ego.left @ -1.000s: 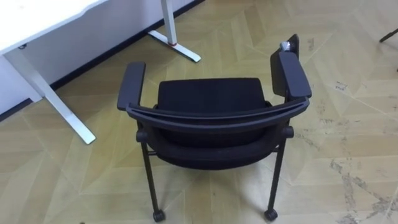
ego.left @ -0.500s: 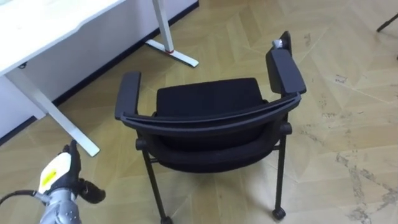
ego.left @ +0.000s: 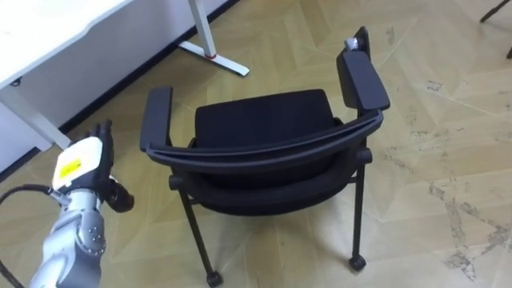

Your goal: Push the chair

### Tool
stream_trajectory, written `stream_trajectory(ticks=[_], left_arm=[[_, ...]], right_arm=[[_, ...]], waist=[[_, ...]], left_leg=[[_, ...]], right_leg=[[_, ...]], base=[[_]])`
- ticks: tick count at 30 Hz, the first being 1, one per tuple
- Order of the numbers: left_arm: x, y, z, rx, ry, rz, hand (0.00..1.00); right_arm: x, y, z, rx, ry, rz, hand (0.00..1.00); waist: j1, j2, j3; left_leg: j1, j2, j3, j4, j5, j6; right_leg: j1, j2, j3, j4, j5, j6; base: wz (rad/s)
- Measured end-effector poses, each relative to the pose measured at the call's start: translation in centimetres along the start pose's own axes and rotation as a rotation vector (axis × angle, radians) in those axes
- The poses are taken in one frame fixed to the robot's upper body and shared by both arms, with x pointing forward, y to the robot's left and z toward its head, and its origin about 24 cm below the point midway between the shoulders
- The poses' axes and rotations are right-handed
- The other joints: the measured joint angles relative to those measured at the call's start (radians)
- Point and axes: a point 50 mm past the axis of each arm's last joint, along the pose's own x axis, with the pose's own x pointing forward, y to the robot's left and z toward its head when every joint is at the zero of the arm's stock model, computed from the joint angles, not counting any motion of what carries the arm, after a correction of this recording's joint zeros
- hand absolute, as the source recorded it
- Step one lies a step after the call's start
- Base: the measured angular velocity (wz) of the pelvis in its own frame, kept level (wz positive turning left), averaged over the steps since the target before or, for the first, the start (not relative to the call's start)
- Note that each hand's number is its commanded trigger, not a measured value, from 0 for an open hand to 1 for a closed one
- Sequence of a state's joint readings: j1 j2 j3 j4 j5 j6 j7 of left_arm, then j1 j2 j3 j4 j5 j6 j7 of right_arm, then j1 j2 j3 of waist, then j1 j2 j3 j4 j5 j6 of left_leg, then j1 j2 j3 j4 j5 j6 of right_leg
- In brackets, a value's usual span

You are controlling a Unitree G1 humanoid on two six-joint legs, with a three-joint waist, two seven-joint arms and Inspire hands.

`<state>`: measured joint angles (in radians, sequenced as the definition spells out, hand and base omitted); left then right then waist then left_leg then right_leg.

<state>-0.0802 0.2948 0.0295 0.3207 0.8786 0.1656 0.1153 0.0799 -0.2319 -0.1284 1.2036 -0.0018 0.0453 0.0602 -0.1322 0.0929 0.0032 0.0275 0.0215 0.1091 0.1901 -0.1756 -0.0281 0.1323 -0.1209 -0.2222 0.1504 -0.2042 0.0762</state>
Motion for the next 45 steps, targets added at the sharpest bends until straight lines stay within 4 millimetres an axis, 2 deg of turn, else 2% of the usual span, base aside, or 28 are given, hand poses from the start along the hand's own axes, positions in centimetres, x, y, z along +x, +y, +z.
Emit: stream_trajectory(ticks=[2,8,19,25,30,36,45], left_arm=[[0.0,0.6,1.1,0.020,-0.040,0.015,0.00],[-0.2,1.9,2.5,0.048,-0.087,0.030,0.00],[-0.2,3.3,3.5,0.065,-0.112,0.014,0.00],[-0.5,5.2,4.4,0.079,-0.161,0.032,0.00],[-1.0,4.6,5.9,0.093,-0.213,-0.049,0.00],[-1.2,3.9,6.3,0.106,-0.227,-0.130,0.00],[-1.7,4.1,7.3,0.113,-0.277,-0.171,0.00]], right_arm=[[0.0,0.0,-0.2,-0.001,0.006,-0.007,0.00],[0.0,-0.1,-0.5,-0.001,0.021,-0.023,0.00],[0.0,-0.2,-0.7,-0.061,0.048,-0.048,0.00],[0.0,0.1,-0.7,-0.088,0.054,-0.039,0.00],[0.1,0.2,-0.5,-0.090,0.050,-0.033,0.00],[0.1,0.2,-0.5,-0.106,0.050,-0.027,0.00],[0.1,0.2,-0.5,-0.106,0.048,-0.027,0.00]], waist=[[-0.001,0.002,0.0012],[-0.001,-0.001,0.0033],[0.001,-0.005,0.0050],[0.001,-0.009,0.0047],[0.000,-0.009,0.0045],[-0.001,-0.009,0.0045],[-0.001,-0.006,0.0031]], left_leg=[[0.003,0.000,0.000,-0.002,0.000,0.000],[0.001,0.000,0.003,0.001,0.000,0.000],[-0.021,0.000,0.004,0.016,0.000,0.000],[-0.023,0.000,0.003,0.016,0.000,0.000],[-0.027,0.000,0.001,0.016,0.000,0.000],[-0.027,0.000,0.001,0.017,0.000,0.000],[-0.026,0.000,0.001,0.017,0.000,0.000]], right_leg=[[0.009,0.000,0.004,0.000,0.000,0.000],[0.001,0.000,0.016,-0.001,0.000,0.000],[-0.014,0.000,0.025,-0.001,0.000,0.000],[-0.012,0.000,0.026,0.000,0.000,0.000],[-0.012,0.001,0.024,0.001,0.000,0.000],[-0.013,0.001,0.024,0.002,0.000,0.000],[-0.013,0.001,0.025,0.002,0.000,0.000]], base=[[0.00],[-0.01],[0.00],[0.00],[0.01],[0.00],[0.00]])
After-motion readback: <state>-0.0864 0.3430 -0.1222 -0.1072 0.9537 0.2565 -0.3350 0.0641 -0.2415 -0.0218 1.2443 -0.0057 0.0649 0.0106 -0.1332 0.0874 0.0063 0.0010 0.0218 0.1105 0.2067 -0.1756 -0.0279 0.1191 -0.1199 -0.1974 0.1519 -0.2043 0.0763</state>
